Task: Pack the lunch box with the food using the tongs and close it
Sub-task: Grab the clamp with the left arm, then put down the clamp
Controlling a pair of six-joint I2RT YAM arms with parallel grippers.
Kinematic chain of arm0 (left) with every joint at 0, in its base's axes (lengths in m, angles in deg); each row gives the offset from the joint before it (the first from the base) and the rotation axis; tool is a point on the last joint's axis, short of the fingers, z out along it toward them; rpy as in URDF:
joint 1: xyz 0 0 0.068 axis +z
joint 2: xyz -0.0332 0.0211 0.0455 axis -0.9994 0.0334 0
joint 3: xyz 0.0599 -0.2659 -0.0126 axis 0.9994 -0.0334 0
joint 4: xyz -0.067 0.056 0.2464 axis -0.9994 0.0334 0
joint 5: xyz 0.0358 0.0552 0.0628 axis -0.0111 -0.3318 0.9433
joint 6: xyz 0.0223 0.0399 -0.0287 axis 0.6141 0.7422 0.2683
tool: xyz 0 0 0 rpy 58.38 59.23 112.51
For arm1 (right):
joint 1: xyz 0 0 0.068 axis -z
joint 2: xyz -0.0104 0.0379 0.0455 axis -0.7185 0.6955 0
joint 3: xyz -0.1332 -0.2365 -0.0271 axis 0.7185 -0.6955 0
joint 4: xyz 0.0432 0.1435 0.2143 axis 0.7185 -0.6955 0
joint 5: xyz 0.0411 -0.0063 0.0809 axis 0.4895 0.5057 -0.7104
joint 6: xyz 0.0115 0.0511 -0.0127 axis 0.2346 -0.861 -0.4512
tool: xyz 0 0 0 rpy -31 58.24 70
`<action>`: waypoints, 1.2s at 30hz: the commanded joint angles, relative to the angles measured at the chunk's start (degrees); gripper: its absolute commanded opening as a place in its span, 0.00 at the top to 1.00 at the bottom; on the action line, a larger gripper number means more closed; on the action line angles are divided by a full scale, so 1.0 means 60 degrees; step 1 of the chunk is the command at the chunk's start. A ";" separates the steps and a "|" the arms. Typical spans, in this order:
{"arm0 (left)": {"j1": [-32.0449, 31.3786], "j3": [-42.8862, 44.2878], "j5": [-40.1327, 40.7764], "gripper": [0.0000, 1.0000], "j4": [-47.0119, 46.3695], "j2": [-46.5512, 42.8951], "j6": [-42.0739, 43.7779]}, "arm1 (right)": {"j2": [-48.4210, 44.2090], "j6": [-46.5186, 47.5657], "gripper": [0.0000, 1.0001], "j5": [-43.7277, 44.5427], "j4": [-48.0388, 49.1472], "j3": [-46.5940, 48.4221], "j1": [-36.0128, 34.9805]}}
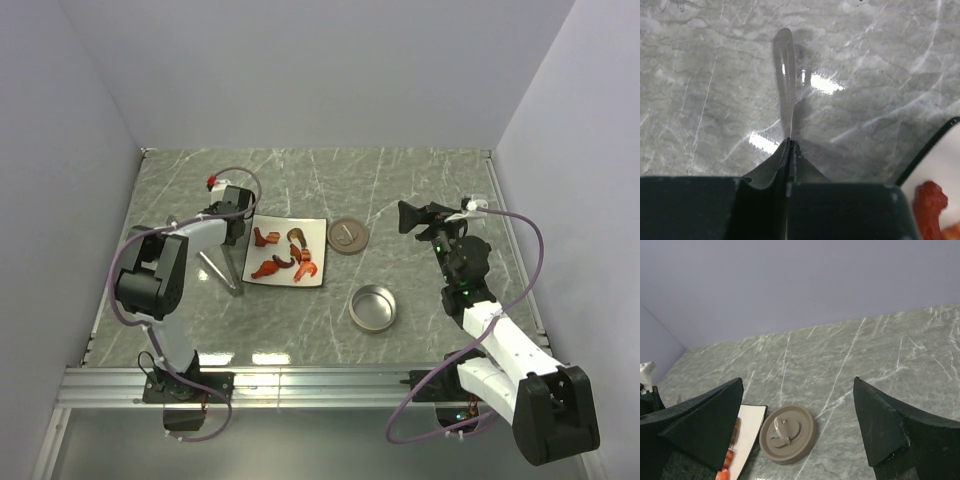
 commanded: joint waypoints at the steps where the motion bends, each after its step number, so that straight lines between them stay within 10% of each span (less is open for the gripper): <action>1: -0.0027 0.0519 0.0433 0.96 -0.0018 0.0311 0.0355 | 0.0049 0.0014 0.03 0.0052 0.0294 -0.0048 -0.0067; 20: -0.0071 0.2349 -0.1088 0.99 -0.2142 0.1321 0.2713 | 0.0606 0.0028 0.04 -0.0050 0.0338 0.0260 -0.0067; 36: -0.0056 0.2689 -0.1456 0.80 -0.2065 0.1631 0.2612 | 0.0621 0.0028 0.04 -0.0036 0.0323 0.0231 -0.0067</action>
